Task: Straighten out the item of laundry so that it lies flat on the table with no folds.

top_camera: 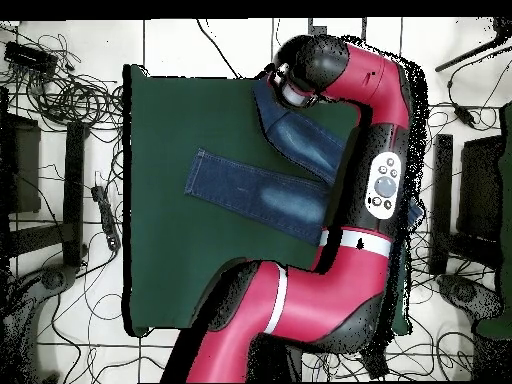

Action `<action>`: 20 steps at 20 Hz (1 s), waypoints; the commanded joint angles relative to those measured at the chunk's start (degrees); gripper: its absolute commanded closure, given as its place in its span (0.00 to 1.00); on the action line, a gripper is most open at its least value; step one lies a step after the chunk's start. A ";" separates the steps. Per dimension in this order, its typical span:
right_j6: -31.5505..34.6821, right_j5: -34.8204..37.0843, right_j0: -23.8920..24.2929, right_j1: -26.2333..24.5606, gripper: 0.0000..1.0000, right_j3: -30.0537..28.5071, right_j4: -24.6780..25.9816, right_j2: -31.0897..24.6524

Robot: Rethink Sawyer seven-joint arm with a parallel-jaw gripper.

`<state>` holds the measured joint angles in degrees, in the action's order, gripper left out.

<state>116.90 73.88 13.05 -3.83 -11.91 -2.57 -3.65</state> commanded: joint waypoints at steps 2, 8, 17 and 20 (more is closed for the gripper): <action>-5.63 -3.46 -1.04 -5.47 0.00 -6.73 -0.76 -6.92; -6.01 -3.75 -0.99 -6.59 0.00 -5.63 -1.42 -7.94; -4.33 -4.85 -0.64 -7.62 0.00 -5.42 -3.51 -11.58; 0.74 -4.10 -0.88 -7.04 0.00 -6.80 -6.61 -13.87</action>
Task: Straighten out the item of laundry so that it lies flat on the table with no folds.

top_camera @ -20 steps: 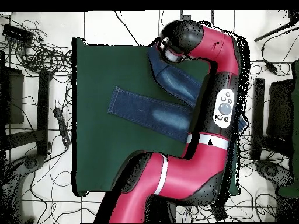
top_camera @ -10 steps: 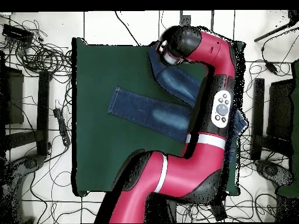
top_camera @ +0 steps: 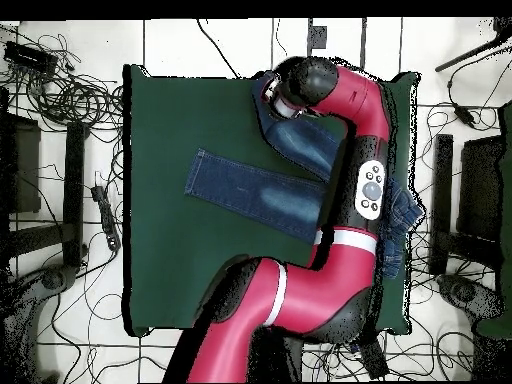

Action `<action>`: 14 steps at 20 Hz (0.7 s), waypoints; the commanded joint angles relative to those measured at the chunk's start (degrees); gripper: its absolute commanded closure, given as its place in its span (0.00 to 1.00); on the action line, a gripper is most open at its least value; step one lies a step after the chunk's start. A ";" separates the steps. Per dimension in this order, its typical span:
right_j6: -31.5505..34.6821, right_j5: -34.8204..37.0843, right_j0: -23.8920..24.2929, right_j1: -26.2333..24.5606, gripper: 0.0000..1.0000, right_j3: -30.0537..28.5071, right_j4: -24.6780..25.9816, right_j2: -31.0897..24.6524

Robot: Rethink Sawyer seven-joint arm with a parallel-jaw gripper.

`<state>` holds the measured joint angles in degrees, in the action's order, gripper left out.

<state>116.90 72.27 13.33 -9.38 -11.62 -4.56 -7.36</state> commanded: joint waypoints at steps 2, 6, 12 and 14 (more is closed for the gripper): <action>4.62 -1.86 -1.51 -0.68 0.00 -7.92 -6.18 -10.92; 6.95 -2.47 -2.40 0.12 0.00 -9.07 -7.96 -10.67; 8.92 -3.18 -2.95 1.02 0.00 -10.95 -10.17 -9.62; 10.03 -3.18 -3.19 1.50 0.00 -11.61 -11.07 -9.29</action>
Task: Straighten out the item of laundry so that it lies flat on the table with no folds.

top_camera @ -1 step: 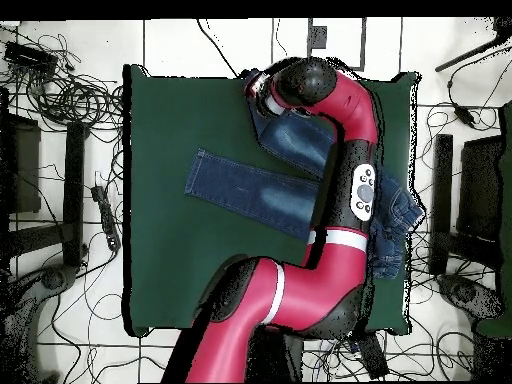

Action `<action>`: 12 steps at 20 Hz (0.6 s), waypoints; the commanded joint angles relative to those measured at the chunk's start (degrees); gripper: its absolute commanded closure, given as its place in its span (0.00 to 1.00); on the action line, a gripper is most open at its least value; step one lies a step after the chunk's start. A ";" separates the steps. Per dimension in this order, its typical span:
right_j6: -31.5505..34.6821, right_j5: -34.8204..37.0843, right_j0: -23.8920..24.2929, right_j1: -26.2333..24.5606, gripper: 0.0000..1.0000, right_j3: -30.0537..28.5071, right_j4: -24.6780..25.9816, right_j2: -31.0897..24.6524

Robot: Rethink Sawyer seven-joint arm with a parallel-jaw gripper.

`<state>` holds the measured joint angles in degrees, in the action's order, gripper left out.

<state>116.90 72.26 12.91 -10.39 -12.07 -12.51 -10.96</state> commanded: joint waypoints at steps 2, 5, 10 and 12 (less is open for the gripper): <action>10.26 -3.20 -2.99 2.92 0.00 -11.77 -3.84 -5.34; 7.78 -1.42 -3.19 3.57 0.00 -11.06 -1.68 -2.10; 4.29 6.36 -3.87 4.38 0.00 -5.88 3.92 4.00; 2.67 8.28 -4.05 4.72 0.00 -4.77 5.77 5.58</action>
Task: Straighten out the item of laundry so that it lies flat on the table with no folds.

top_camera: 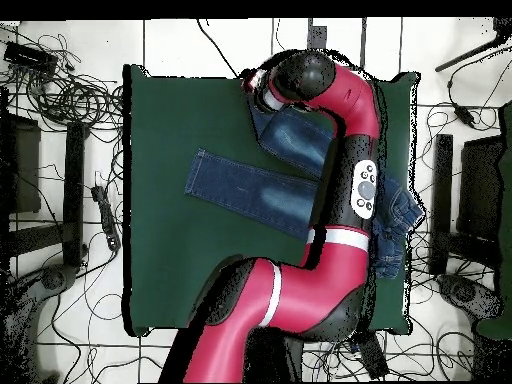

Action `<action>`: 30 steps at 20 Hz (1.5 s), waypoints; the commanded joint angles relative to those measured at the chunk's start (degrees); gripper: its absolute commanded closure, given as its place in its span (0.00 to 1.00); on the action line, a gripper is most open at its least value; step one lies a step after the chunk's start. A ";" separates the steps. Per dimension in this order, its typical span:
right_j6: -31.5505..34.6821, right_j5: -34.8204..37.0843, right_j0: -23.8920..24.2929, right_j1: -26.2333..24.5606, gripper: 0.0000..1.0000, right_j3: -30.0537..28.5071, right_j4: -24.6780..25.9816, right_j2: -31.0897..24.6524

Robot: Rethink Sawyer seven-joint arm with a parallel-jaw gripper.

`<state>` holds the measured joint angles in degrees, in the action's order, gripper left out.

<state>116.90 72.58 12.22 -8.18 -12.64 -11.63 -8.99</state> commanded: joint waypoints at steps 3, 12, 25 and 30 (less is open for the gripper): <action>-0.05 8.55 -3.49 2.74 0.00 -3.74 6.82 5.04; -4.69 5.48 -2.30 1.92 0.00 -5.10 9.44 5.32; -7.89 -2.85 0.16 1.67 0.00 -11.93 10.69 3.35; -8.15 -4.63 0.63 1.42 0.00 -13.25 10.41 2.50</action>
<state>116.90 71.95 13.52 -4.91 -13.52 -2.65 -3.42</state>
